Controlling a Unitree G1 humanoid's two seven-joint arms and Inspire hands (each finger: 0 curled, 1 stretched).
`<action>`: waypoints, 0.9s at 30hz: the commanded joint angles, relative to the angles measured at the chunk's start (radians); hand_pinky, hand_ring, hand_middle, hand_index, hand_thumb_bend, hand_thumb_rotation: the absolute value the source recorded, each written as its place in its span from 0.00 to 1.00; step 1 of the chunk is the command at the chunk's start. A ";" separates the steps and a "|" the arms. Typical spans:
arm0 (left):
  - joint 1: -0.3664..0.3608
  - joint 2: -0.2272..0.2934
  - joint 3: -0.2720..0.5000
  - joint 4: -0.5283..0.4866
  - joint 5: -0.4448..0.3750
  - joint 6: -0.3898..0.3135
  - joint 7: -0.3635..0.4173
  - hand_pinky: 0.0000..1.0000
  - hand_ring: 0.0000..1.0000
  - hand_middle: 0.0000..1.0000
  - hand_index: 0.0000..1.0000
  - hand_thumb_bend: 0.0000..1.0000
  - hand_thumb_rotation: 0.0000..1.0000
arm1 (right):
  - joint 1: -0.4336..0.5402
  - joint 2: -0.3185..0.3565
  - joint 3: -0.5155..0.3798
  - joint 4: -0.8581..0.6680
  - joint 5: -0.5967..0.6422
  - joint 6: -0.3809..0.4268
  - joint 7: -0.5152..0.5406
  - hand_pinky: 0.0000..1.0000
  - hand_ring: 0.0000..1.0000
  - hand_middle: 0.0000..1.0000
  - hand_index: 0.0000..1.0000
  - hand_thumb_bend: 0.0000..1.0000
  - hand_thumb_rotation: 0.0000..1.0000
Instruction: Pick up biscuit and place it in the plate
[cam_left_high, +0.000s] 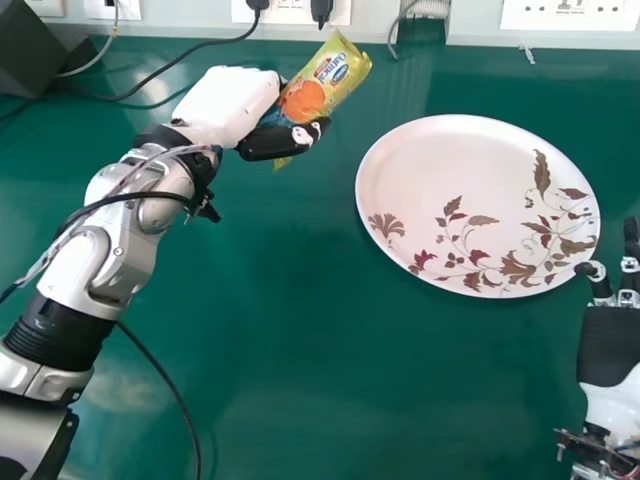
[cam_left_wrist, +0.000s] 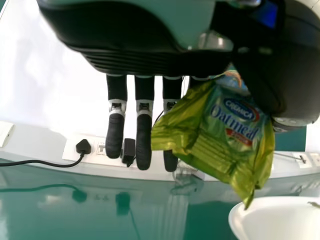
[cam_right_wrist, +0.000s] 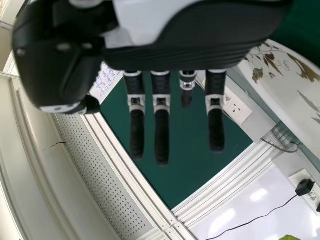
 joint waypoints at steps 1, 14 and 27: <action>0.010 -0.005 0.020 -0.025 -0.008 -0.004 0.005 0.32 0.40 0.49 0.52 0.51 0.00 | 0.002 0.073 -0.004 0.040 0.009 -0.001 0.003 0.35 0.44 0.49 0.50 0.52 0.00; -0.004 -0.027 0.019 -0.052 -0.008 -0.017 0.016 0.32 0.40 0.48 0.53 0.51 0.00 | -0.001 0.075 -0.004 0.049 0.009 -0.005 -0.006 0.46 0.55 0.54 0.50 0.51 0.04; 0.006 -0.029 0.030 -0.097 -0.029 -0.046 0.009 0.32 0.40 0.48 0.53 0.51 0.00 | -0.007 0.075 -0.003 0.054 0.008 -0.011 -0.003 0.42 0.52 0.56 0.50 0.51 0.05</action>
